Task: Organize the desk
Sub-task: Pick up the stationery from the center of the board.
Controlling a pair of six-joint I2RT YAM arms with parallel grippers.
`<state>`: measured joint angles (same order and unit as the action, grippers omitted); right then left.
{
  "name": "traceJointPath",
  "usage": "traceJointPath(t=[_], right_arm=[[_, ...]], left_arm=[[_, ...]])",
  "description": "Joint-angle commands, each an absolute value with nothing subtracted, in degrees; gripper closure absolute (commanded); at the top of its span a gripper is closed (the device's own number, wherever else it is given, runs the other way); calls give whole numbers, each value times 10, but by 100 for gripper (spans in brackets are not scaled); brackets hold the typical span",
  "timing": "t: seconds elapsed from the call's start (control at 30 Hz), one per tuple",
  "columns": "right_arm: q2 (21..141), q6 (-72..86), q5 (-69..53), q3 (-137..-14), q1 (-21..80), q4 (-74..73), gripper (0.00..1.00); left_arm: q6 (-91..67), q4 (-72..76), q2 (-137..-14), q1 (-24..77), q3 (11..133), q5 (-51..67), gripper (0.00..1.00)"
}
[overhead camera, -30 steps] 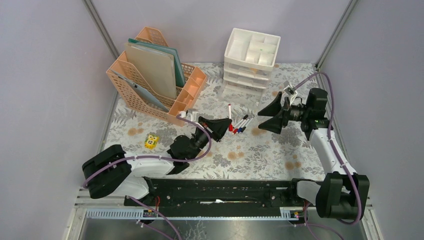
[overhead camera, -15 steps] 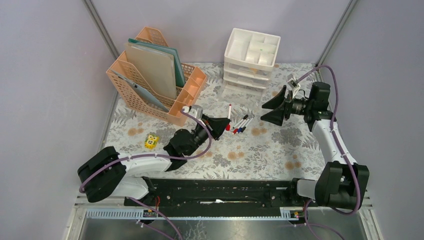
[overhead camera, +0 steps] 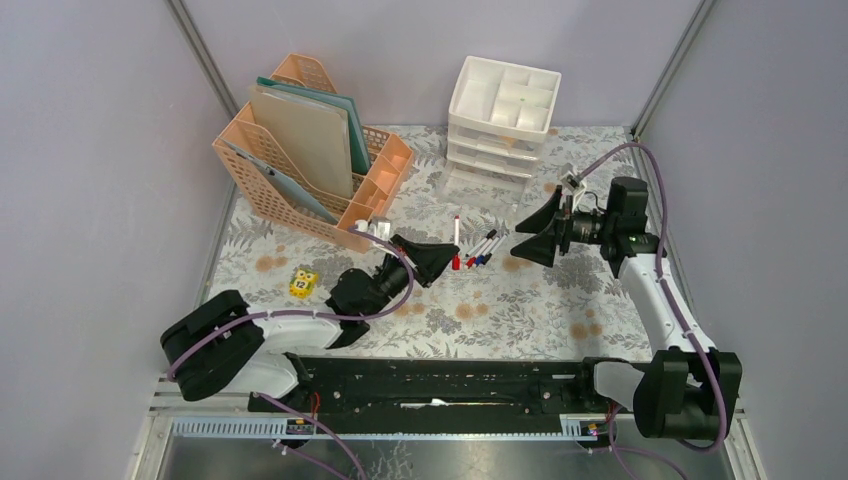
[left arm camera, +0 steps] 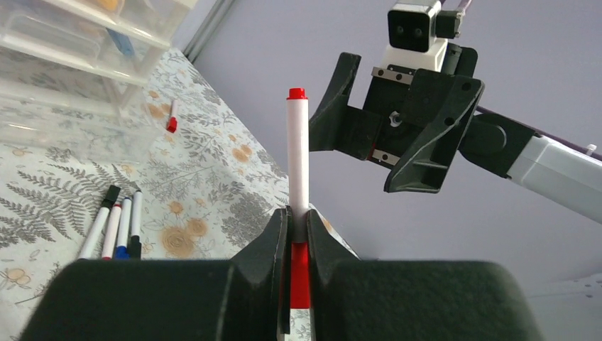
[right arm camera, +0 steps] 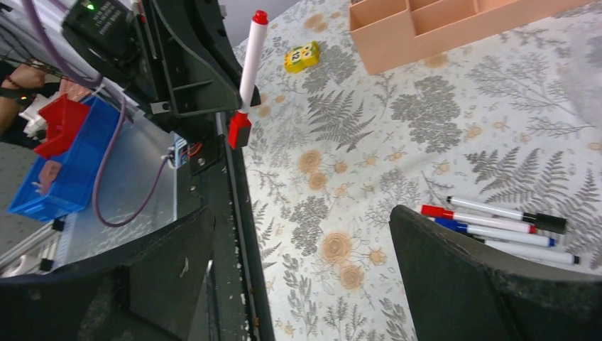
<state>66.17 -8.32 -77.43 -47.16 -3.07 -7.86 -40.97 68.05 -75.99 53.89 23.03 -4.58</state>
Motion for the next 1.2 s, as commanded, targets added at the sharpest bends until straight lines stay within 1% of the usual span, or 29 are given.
traceJointPath(t=[0.0, 0.2, 0.47, 0.57, 0.63, 0.77, 0.87, 0.97, 1.1, 1.17], right_arm=[[651, 29, -770, -459, -3, 29, 0], [644, 164, -754, -412, 55, 188, 0], [647, 368, -704, -369, 79, 385, 0], [646, 388, -691, -365, 90, 395, 1], [644, 393, -682, -362, 96, 392, 4], [647, 378, -672, -362, 111, 372, 19], [652, 359, -670, -368, 119, 349, 35], [656, 350, -672, -373, 125, 339, 54], [657, 326, -675, -382, 127, 313, 82], [657, 315, -678, -385, 127, 304, 94]], left_arm=[[-451, 807, -775, 538, 207, -30, 100], [-467, 863, -789, 548, 184, -69, 100], [-447, 858, -832, 593, 229, -108, 100], [-449, 858, -857, 606, 247, -120, 100], [-451, 858, -874, 614, 261, -126, 100], [-454, 863, -906, 624, 290, -131, 100], [-456, 864, -922, 630, 302, -131, 100], [-458, 864, -931, 631, 311, -133, 100], [-460, 865, -937, 631, 313, -131, 100], [-460, 867, -936, 631, 311, -126, 100]])
